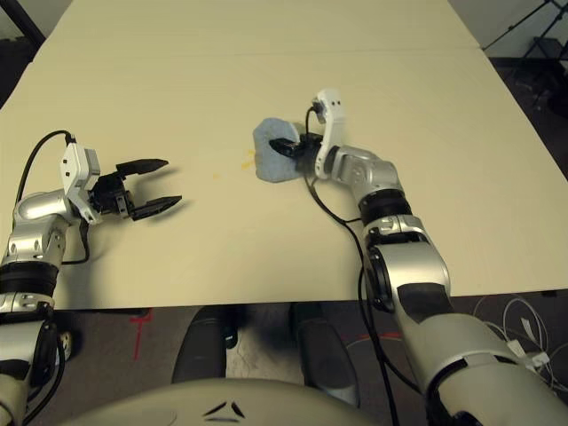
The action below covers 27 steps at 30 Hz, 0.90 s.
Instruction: Wipe the water off the table with a rag.
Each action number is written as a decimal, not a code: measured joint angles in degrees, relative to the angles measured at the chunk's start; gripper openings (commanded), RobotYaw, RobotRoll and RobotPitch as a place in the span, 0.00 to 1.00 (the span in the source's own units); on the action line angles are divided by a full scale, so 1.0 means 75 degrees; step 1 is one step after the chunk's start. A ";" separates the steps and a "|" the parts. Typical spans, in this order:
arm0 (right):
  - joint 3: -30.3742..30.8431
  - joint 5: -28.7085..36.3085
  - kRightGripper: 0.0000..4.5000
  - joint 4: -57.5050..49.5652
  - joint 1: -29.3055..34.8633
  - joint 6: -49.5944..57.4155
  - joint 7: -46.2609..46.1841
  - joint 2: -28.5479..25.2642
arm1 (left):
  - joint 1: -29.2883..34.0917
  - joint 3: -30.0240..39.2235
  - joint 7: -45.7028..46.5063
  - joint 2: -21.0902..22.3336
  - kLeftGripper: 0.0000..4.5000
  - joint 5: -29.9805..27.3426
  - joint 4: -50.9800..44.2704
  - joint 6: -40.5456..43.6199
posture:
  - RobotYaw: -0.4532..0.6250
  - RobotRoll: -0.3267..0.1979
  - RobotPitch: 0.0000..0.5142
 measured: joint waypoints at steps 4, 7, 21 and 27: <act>0.0176 -0.0212 0.01 -0.0005 -0.0081 -0.0006 -0.0001 0.0478 | 0.0010 0.0000 0.0000 0.0001 1.00 0.0002 0.0000 -0.0031 | 0.61 0.62 0.41; 0.0293 -0.0382 0.01 -0.0042 -0.0099 -0.0036 -0.0004 0.0926 | 0.0013 0.0000 0.0001 0.0003 1.00 0.0005 0.0000 -0.0039 | 0.61 0.62 0.41; 0.0531 -0.0652 0.01 -0.0186 -0.0060 -0.0117 -0.0079 0.1509 | 0.0074 0.0000 0.0041 0.0002 1.00 0.0030 0.0000 -0.0084 | 0.61 0.62 0.43; 0.0484 -0.0341 0.01 -0.0345 -0.0036 0.0297 0.0422 0.0653 | 0.0066 -0.0001 0.0040 0.0001 1.00 0.0039 0.0170 -0.0167 | 0.60 0.62 0.43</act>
